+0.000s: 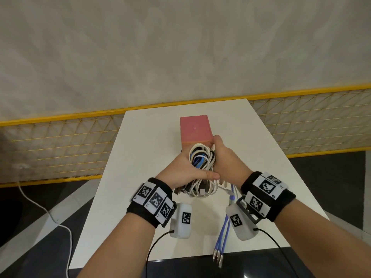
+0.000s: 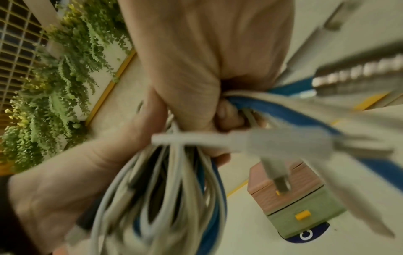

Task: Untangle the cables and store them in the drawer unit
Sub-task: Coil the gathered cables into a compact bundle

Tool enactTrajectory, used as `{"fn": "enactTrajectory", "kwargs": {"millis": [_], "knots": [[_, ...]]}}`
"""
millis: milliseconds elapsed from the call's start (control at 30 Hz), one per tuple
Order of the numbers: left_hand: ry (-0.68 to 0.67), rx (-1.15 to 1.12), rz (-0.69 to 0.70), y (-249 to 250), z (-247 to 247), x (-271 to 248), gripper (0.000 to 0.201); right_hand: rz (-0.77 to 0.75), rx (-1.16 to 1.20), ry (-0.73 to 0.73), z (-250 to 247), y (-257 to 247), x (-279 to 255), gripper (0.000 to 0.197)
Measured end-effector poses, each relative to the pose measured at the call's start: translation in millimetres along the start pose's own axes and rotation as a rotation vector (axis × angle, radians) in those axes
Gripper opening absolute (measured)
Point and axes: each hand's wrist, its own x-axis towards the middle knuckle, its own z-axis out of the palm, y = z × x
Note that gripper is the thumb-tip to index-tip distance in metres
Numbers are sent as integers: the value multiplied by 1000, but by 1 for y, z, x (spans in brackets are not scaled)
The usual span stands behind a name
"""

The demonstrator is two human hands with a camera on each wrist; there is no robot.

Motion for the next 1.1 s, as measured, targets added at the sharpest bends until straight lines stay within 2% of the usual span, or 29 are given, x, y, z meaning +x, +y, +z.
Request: {"fn": "enactTrajectory", "kwargs": {"millis": [100, 200, 300, 400, 467, 567, 667, 767, 933, 1000, 1100], "knots": [[112, 18, 0, -6, 6, -1, 72, -12, 107, -178, -15, -1, 3, 47], [244, 63, 14, -11, 8, -1, 62, 7, 136, -274, -33, 4, 5, 53], [287, 25, 16, -9, 2, -1, 43, -47, -50, -232, -44, 14, 1, 30], [272, 10, 34, -4, -3, -3, 35, 7, 58, -190, -36, 25, -9, 15], [277, 12, 41, -3, -5, -4, 37, 53, 234, -101, -27, 30, -14, 4], [325, 92, 74, -5, -4, -1, 40, 108, 446, 58, -12, 28, -17, 10], [388, 193, 135, -7, 3, 2, 42, 171, 706, 92, 2, 16, -13, 19], [427, 123, 147, -4, 11, 4, 42, 208, 820, 92, 10, 4, -5, 27], [335, -33, 130, 5, 18, 4, 49, 271, 1045, -1, 14, 1, 3, 35], [303, -47, 109, 5, 17, 4, 60, 289, 1117, -66, 11, 1, 1, 40], [286, -53, 56, 9, 14, 7, 86, 308, 1101, -124, 8, 2, -3, 45]]}}
